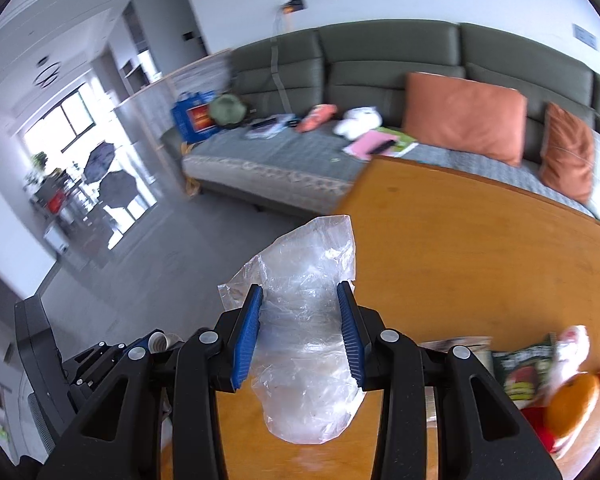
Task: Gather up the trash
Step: 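Carry the cup and plastic bag off the table toward the black bin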
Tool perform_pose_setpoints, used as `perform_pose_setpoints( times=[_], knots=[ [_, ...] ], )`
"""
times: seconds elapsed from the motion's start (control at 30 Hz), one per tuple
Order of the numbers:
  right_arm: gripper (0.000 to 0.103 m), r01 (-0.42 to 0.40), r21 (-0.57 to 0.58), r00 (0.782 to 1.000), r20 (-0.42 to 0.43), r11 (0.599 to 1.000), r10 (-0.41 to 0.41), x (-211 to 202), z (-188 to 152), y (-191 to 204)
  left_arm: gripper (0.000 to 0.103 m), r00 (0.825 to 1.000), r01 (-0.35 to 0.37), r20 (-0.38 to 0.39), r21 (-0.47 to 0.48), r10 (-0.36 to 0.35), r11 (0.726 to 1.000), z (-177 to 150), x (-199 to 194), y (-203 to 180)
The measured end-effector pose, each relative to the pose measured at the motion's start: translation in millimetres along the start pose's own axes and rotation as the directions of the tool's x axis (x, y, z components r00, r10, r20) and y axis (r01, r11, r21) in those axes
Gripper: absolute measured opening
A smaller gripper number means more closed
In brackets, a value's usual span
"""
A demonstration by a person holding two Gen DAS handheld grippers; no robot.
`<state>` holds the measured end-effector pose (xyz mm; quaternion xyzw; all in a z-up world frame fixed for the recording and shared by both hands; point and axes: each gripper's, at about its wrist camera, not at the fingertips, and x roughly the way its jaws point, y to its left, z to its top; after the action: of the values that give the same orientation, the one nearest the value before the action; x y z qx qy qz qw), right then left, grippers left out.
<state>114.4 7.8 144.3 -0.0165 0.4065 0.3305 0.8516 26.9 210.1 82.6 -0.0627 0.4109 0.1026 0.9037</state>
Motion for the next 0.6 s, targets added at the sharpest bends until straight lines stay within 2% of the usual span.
perform_pose_setpoints(
  times=[0.27, 0.47, 0.6],
  knots=[
    [0.04, -0.142, -0.117, 0.989, -0.063, 0.983, 0.136, 26.0, -10.4, 113.2, 0.032, 0.994, -0.106, -0.006, -0.111, 0.106, 0.988, -37.6, -35.2, 89.4],
    [0.04, -0.253, -0.196, 0.963, -0.143, 0.947, 0.228, 51.7, -25.1, 195.3, 0.032, 0.98, -0.198, -0.05, -0.225, 0.192, 0.954, -70.1, -52.2, 160.7],
    [0.04, -0.321, -0.245, 0.938, -0.214, 0.915, 0.272, 74.7, -38.1, 251.1, 0.032, 0.967, -0.256, -0.094, -0.296, 0.238, 0.92, -93.0, -60.8, 204.5]
  ],
)
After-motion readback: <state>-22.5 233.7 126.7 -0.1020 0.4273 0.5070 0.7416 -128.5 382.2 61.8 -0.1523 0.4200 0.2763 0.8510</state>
